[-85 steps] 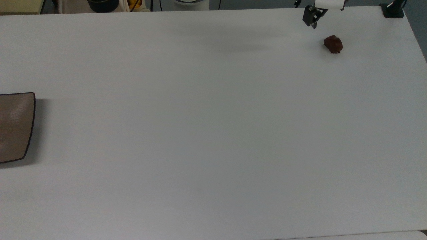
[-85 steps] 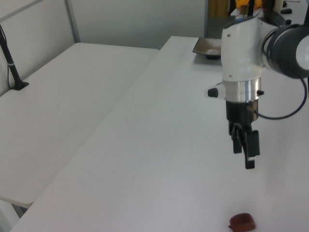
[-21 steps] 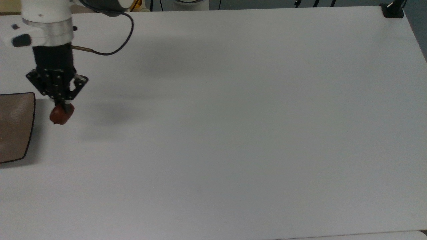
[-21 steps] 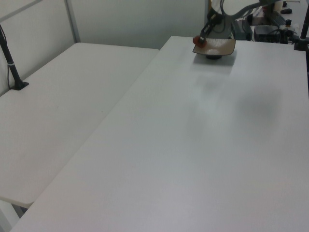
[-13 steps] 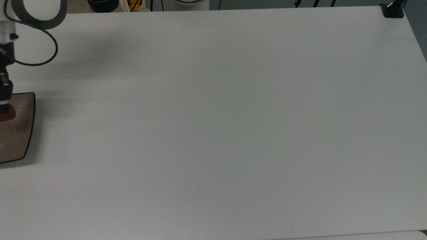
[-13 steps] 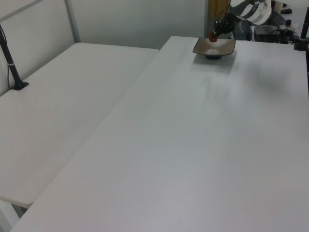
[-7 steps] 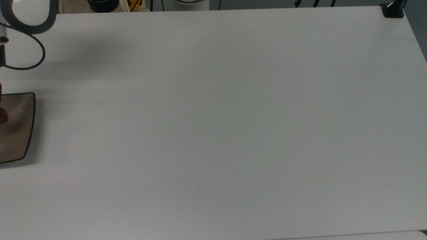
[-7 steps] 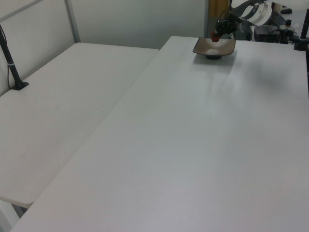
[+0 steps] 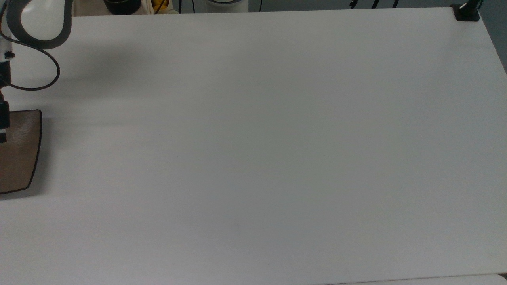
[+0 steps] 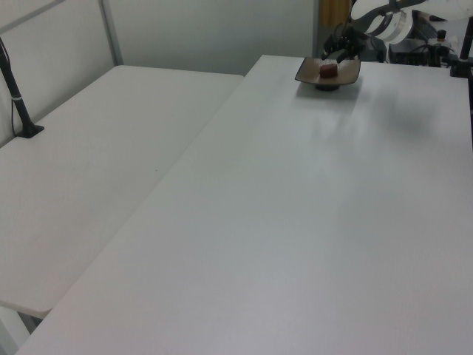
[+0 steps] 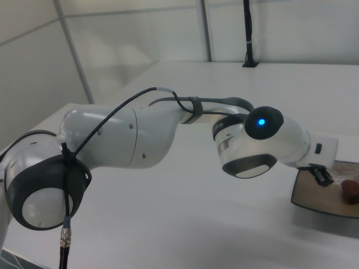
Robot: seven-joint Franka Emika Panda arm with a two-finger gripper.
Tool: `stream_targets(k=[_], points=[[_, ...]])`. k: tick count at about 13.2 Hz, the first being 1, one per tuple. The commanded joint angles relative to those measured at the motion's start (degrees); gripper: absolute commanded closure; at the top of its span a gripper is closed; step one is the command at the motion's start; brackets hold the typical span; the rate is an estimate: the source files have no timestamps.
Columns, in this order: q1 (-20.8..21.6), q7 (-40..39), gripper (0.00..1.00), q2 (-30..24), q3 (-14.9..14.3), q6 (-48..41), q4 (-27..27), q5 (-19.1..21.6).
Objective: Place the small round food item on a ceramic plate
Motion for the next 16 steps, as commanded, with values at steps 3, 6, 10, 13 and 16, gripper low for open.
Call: stream_targets(k=[3,6,10,13,16], points=[[0.09,-0.81,0.01,-0.49,0.14,-6.24,1.20,-7.92],[0.00,-0.81,0.00,-2.86,0.32,-18.83,1.64,-17.44],[0.44,-6.87,0.00,-8.12,1.81,-30.33,1.55,-20.10],[2.45,-12.21,0.00,-14.00,2.69,-44.29,1.02,-21.32],[4.83,-12.59,0.00,-18.58,2.69,-54.51,-0.03,-24.13]])
